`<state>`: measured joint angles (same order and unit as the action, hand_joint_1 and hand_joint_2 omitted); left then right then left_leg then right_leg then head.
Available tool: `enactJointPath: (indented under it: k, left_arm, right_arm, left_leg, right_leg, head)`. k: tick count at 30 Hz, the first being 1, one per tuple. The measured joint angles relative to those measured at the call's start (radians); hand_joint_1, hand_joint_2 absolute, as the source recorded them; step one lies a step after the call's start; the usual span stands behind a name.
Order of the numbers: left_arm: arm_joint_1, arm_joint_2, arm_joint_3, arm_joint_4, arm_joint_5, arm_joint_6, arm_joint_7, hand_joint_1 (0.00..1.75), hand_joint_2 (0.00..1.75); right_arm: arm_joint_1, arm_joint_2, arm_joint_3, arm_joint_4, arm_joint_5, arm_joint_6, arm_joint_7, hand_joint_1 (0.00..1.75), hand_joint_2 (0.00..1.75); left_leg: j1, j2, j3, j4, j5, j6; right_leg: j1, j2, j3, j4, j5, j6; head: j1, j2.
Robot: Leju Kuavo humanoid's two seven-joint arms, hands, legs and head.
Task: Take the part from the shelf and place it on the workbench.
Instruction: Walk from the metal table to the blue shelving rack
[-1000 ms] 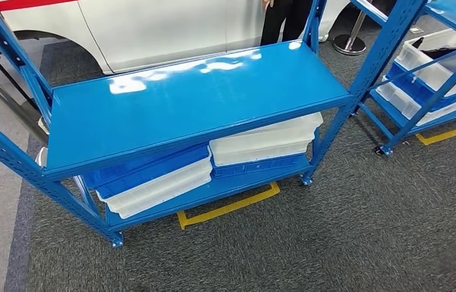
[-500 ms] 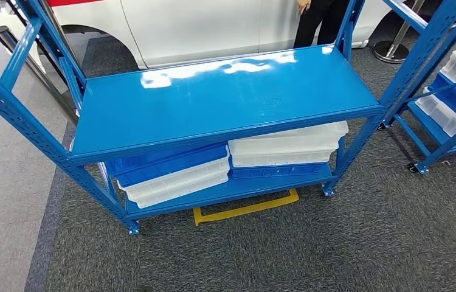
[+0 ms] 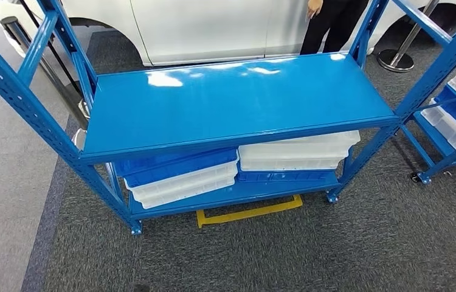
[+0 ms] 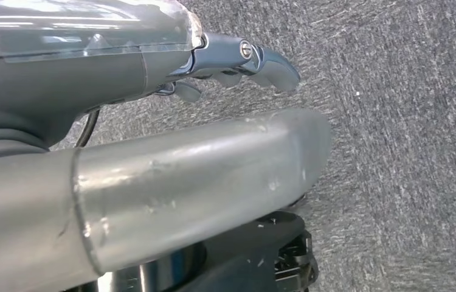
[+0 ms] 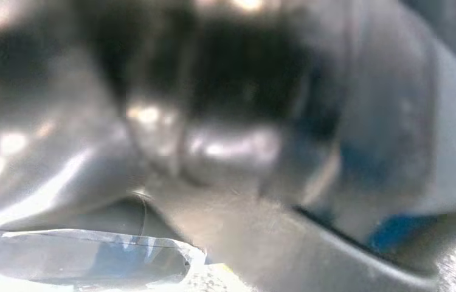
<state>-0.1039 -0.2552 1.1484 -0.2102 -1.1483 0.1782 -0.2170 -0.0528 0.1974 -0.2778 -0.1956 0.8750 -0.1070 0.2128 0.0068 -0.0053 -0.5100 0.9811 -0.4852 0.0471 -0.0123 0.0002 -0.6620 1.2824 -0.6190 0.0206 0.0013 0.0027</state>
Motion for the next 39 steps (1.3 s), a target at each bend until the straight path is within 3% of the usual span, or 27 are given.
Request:
enactJointPath:
  k: [1, 2, 4, 5, 6, 9, 11, 13, 15, 17, 18, 19, 21, 23, 25, 28, 29, 31, 32, 33, 34, 36, 37, 39]
  left_arm:
    - [0.001, 0.000, 0.000, 0.000, 0.000, 0.000, 0.000, 0.00, 0.00]
    - [0.002, 0.000, 0.000, 0.000, 0.000, 0.000, 0.000, 0.00, 0.00]
    - [0.004, -0.001, 0.000, 0.000, 0.000, 0.000, 0.000, 0.00, 0.00]
    - [0.004, -0.001, 0.001, 0.000, 0.000, 0.000, 0.000, 0.00, 0.00]
    - [0.003, -0.001, 0.001, 0.000, 0.000, 0.000, 0.000, 0.00, 0.00]
    - [0.003, -0.001, 0.001, 0.000, 0.000, 0.000, 0.000, 0.00, 0.00]
    - [0.003, -0.001, 0.001, 0.000, -0.001, 0.000, 0.001, 0.00, 0.00]
    - [0.000, -0.001, 0.001, 0.000, -0.001, 0.000, 0.001, 0.00, 0.00]
    - [-0.001, -0.001, 0.001, 0.000, -0.001, 0.001, 0.002, 0.00, 0.00]
    - [0.002, -0.001, 0.001, 0.000, -0.002, 0.005, 0.004, 0.00, 0.00]
    - [0.004, 0.000, 0.001, 0.000, -0.003, 0.008, 0.005, 0.00, 0.00]
    - [0.004, 0.000, 0.001, 0.000, -0.004, 0.012, 0.006, 0.00, 0.00]
    - [0.005, 0.001, 0.001, 0.000, -0.006, 0.018, 0.006, 0.00, 0.00]
    - [0.003, 0.002, 0.001, 0.000, -0.008, 0.022, 0.005, 0.00, 0.00]
    - [0.001, 0.003, 0.001, 0.000, -0.008, 0.028, 0.005, 0.00, 0.00]
    - [0.000, 0.003, 0.001, 0.000, -0.014, 0.034, 0.005, 0.00, 0.00]
    - [-0.001, 0.003, 0.001, 0.000, -0.018, 0.035, 0.007, 0.00, 0.00]
    - [-0.003, 0.003, 0.001, 0.000, -0.023, 0.037, 0.009, 0.00, 0.00]
    - [-0.003, 0.003, 0.001, 0.000, -0.025, 0.039, 0.010, 0.00, 0.00]
    - [-0.002, 0.003, 0.001, 0.000, -0.025, 0.042, 0.010, 0.00, 0.00]
    - [-0.001, 0.003, 0.001, 0.000, -0.025, 0.047, 0.010, 0.00, 0.00]
    - [-0.001, 0.003, 0.001, 0.000, -0.025, 0.056, 0.012, 0.00, 0.00]
    - [-0.001, 0.003, 0.001, 0.000, -0.025, 0.059, 0.013, 0.00, 0.00]
    - [-0.002, 0.004, 0.001, 0.000, -0.025, 0.065, 0.015, 0.00, 0.00]
  right_arm:
    - [0.000, 0.000, 0.000, 0.000, -0.001, 0.000, -0.002, 0.00, 0.00]
    - [-0.001, -0.001, 0.000, 0.000, -0.001, 0.000, -0.003, 0.00, 0.00]
    - [-0.001, -0.001, -0.001, 0.000, -0.001, 0.000, -0.002, 0.00, 0.00]
    - [0.000, -0.001, -0.001, 0.000, -0.001, 0.000, -0.001, 0.00, 0.00]
    - [0.000, -0.001, -0.001, 0.001, -0.001, 0.000, 0.000, 0.00, 0.00]
    - [0.003, -0.001, -0.002, 0.002, -0.001, 0.000, 0.000, 0.00, 0.00]
    - [0.003, 0.000, -0.002, 0.002, -0.001, 0.001, 0.000, 0.00, 0.00]
    - [0.002, 0.001, -0.002, 0.002, -0.001, 0.001, 0.000, 0.00, 0.00]
    - [0.003, 0.001, -0.002, 0.002, 0.000, 0.001, 0.000, 0.00, 0.00]
    - [0.004, 0.001, -0.003, 0.002, 0.001, 0.002, 0.000, 0.00, 0.00]
    - [0.004, 0.001, -0.004, 0.002, 0.001, 0.002, 0.000, 0.00, 0.00]
    - [0.004, 0.001, -0.005, 0.002, 0.002, 0.003, 0.000, 0.00, 0.00]
    - [0.004, 0.002, -0.006, 0.003, 0.008, 0.005, 0.000, 0.00, 0.00]
    - [0.004, 0.004, -0.006, 0.004, 0.013, 0.008, 0.000, 0.00, 0.00]
    - [0.004, 0.004, -0.006, 0.004, 0.014, 0.006, -0.001, 0.00, 0.00]
    - [0.002, 0.004, -0.007, 0.003, 0.014, 0.001, -0.002, 0.00, 0.00]
    - [0.002, 0.004, -0.008, 0.003, 0.014, 0.001, -0.003, 0.00, 0.00]
    - [0.002, 0.003, -0.010, 0.003, 0.014, 0.001, -0.003, 0.00, 0.00]
    - [0.002, 0.002, -0.012, 0.003, 0.014, 0.000, -0.003, 0.00, 0.00]
    - [0.001, 0.001, -0.014, 0.003, 0.013, -0.001, -0.003, 0.00, 0.00]
    - [0.001, 0.001, -0.015, 0.003, 0.014, -0.002, -0.003, 0.00, 0.00]
    - [0.001, 0.000, -0.016, 0.003, 0.015, -0.002, -0.003, 0.00, 0.00]
    - [0.001, 0.001, -0.016, 0.004, 0.016, -0.001, -0.006, 0.00, 0.00]
    - [0.002, 0.001, -0.017, 0.004, 0.018, 0.005, -0.014, 0.00, 0.00]
  left_leg:
    - [-0.001, 0.000, 0.006, 0.000, -0.005, 0.000]
    - [-0.001, -0.002, 0.013, 0.000, -0.011, -0.001]
    - [-0.001, -0.004, 0.032, 0.001, -0.026, -0.007]
    - [-0.001, -0.005, 0.040, 0.001, -0.033, -0.011]
    - [-0.002, -0.005, 0.043, 0.003, -0.039, -0.015]
    - [-0.004, -0.004, 0.044, 0.009, -0.049, -0.034]
    - [-0.004, -0.002, 0.045, 0.031, -0.054, -0.045]
    - [-0.002, 0.000, 0.003, 0.113, -0.078, -0.054]
    - [0.000, 0.000, -0.078, 0.242, -0.130, -0.062]
    - [0.001, 0.000, -0.144, 0.315, -0.157, -0.063]
    - [0.001, 0.000, -0.154, 0.303, -0.141, -0.061]
    - [0.000, 0.000, -0.148, 0.257, -0.103, -0.056]
    - [-0.007, 0.016, -0.119, 0.129, -0.001, -0.037]
    - [-0.019, 0.037, -0.106, 0.056, 0.045, -0.023]
    - [-0.024, 0.036, -0.104, 0.048, 0.045, -0.018]
    - [-0.011, 0.028, -0.084, 0.025, 0.056, -0.007]
    - [-0.008, 0.026, -0.079, 0.019, 0.058, -0.003]
    - [-0.008, 0.023, -0.074, 0.017, 0.053, 0.002]
    - [-0.008, 0.022, -0.072, 0.018, 0.049, 0.002]
    - [-0.007, 0.020, -0.069, 0.019, 0.044, 0.001]
    - [-0.006, 0.019, -0.064, 0.021, 0.040, -0.001]
    - [-0.003, 0.015, -0.055, 0.030, 0.028, -0.007]
    - [-0.004, 0.013, -0.053, 0.037, 0.022, -0.012]
    - [-0.006, 0.011, -0.054, 0.045, 0.015, -0.023]
  right_leg:
    - [0.000, 0.000, -0.022, 0.026, 0.001, 0.002]
    - [0.000, 0.000, -0.023, 0.015, 0.024, 0.003]
    - [-0.001, 0.000, 0.018, -0.102, 0.111, 0.001]
    - [0.000, 0.000, 0.039, -0.161, 0.143, -0.002]
    - [0.003, -0.001, 0.051, -0.208, 0.158, -0.007]
    - [0.009, 0.000, 0.052, -0.241, 0.151, -0.032]
    - [0.006, 0.001, 0.067, -0.246, 0.149, -0.047]
    - [0.003, -0.001, 0.088, -0.252, 0.141, -0.059]
    - [0.005, -0.004, 0.101, -0.253, 0.129, -0.065]
    - [0.007, -0.002, 0.117, -0.252, 0.117, -0.067]
    - [0.008, 0.000, 0.128, -0.252, 0.110, -0.067]
    - [0.010, 0.001, 0.139, -0.251, 0.102, -0.066]
    - [0.012, -0.002, 0.159, -0.253, 0.086, -0.064]
    - [0.013, -0.006, 0.167, -0.254, 0.074, -0.057]
    - [0.014, -0.011, 0.171, -0.258, 0.066, -0.044]
    - [0.015, -0.012, 0.172, -0.233, 0.036, -0.029]
    - [0.014, -0.009, 0.152, -0.190, 0.010, -0.025]
    - [0.010, -0.004, 0.080, -0.063, -0.046, -0.018]
    - [0.008, -0.002, 0.046, -0.011, -0.058, -0.015]
    - [0.006, -0.002, 0.026, 0.011, -0.049, -0.012]
    - [0.004, -0.002, 0.025, -0.004, -0.020, -0.009]
    - [-0.001, -0.002, 0.068, -0.119, 0.064, -0.006]
    - [-0.001, -0.002, 0.091, -0.176, 0.092, -0.005]
    - [0.000, 0.001, 0.110, -0.228, 0.106, -0.013]
  head:
    - [0.000, 0.000]
    - [0.000, 0.000]
    - [0.000, 0.000]
    - [0.000, 0.000]
    - [0.000, 0.000]
    - [0.001, 0.000]
    - [0.001, 0.000]
    - [0.000, 0.000]
    - [0.000, 0.000]
    - [0.000, 0.000]
    - [0.000, 0.000]
    - [0.000, 0.000]
    - [0.000, 0.000]
    - [-0.001, 0.000]
    - [-0.002, 0.000]
    - [-0.002, 0.000]
    - [-0.002, 0.000]
    - [-0.002, 0.000]
    - [-0.002, 0.000]
    - [-0.002, 0.000]
    - [-0.002, 0.000]
    - [-0.002, 0.000]
    - [-0.001, 0.000]
    - [-0.002, 0.000]
